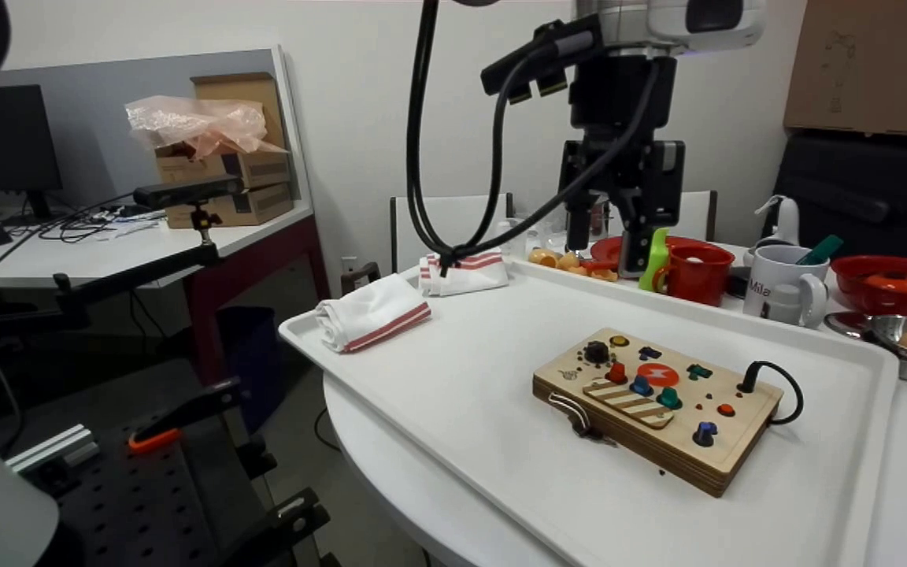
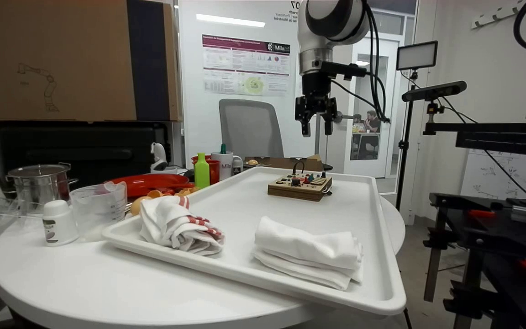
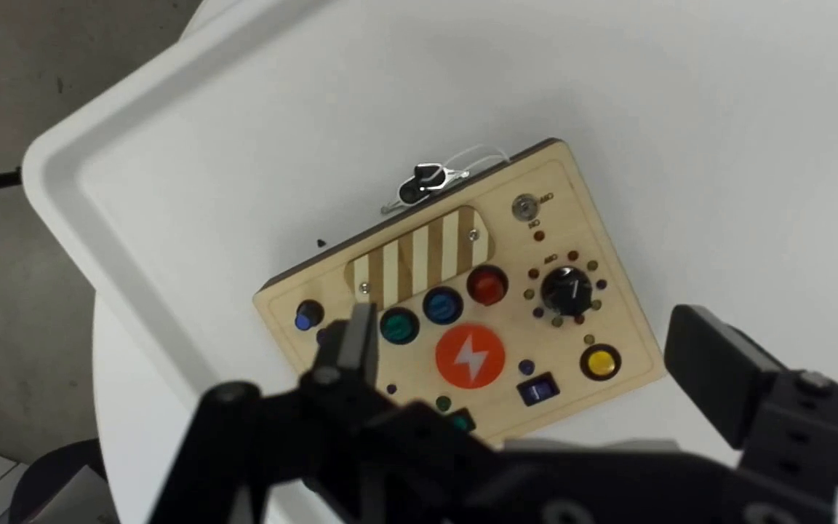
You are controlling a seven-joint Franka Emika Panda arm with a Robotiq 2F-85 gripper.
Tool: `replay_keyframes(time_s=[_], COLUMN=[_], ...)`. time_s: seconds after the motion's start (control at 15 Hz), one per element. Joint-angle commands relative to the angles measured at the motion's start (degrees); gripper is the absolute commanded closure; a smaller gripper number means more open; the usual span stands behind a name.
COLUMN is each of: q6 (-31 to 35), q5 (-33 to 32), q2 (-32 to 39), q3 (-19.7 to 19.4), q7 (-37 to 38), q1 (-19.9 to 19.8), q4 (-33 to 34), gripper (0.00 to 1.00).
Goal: Press the orange button on the object on the table
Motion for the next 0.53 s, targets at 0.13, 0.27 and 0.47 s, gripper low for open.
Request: replay_keyframes(time_s=[0.13, 0.27, 0.47], q6=[2.4, 1.8, 2.0], q5=[2.5, 2.8, 1.5], q2=[8.9, 10.5, 9.6], q3=[-1.4, -1.9, -2.4], q7=[-0.7, 0.3, 0.4], q1=[-1.1, -1.3, -0.8], q4=[7.5, 9.6, 8.2], gripper=[0.00, 0.00, 0.00])
